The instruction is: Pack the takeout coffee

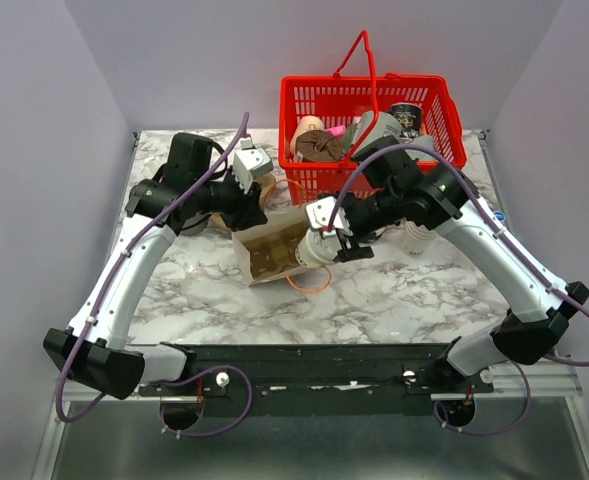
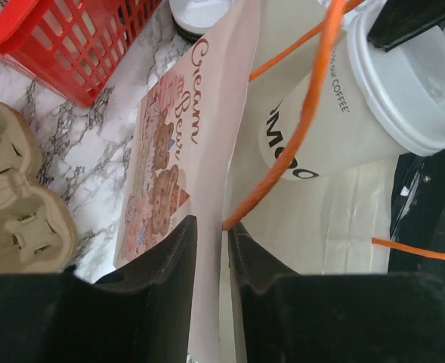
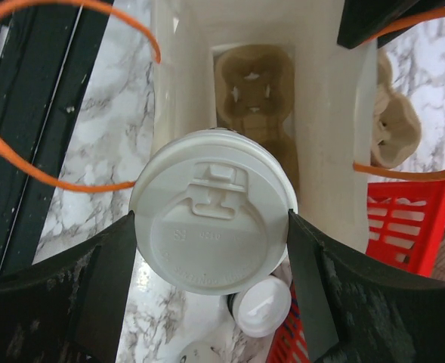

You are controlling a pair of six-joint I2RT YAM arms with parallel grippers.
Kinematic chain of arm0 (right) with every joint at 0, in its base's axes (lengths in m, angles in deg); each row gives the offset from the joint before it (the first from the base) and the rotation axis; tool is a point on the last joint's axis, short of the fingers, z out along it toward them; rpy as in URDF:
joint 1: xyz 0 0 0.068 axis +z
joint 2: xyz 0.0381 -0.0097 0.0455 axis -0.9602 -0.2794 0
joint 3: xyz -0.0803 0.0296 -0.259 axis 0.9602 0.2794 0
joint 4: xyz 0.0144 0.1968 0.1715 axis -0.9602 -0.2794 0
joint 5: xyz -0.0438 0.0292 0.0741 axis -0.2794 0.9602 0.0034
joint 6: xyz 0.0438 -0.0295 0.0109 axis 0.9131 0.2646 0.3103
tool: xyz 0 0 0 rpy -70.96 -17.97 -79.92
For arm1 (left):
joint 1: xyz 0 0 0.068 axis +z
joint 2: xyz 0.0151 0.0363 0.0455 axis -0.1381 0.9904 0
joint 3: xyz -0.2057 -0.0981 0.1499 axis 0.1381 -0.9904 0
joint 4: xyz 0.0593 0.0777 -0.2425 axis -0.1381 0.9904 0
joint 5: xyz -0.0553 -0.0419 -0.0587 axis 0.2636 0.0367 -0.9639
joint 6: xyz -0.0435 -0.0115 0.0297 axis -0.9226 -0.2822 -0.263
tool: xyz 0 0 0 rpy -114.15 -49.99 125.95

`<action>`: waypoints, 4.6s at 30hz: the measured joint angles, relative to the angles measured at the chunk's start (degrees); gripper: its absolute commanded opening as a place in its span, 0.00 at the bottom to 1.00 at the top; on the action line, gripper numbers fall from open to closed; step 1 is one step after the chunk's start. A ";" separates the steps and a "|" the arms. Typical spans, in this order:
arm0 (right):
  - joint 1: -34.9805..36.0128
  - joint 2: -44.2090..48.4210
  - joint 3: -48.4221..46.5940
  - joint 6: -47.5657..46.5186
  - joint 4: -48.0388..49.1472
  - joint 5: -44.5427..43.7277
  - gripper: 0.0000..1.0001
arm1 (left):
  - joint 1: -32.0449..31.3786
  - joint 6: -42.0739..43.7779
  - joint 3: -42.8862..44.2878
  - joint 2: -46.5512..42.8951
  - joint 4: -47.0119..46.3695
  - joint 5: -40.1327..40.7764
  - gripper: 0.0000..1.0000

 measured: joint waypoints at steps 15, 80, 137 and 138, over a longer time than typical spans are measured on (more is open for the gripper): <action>2.93 3.06 3.52 -8.90 -3.17 -6.32 0.01 | -0.74 -1.05 -4.68 -6.08 -5.46 -8.83 0.58; 6.23 -0.35 20.37 -16.37 21.53 -13.05 0.01 | 12.52 -4.28 -17.35 5.42 -8.94 -15.85 0.79; 5.11 -9.03 24.22 -19.65 31.45 -16.37 0.01 | 12.39 -0.37 -10.27 16.26 0.28 -17.77 0.79; 5.03 -9.03 24.22 -19.80 31.47 -16.31 0.01 | 12.41 -0.33 -10.27 16.41 0.26 -17.73 0.79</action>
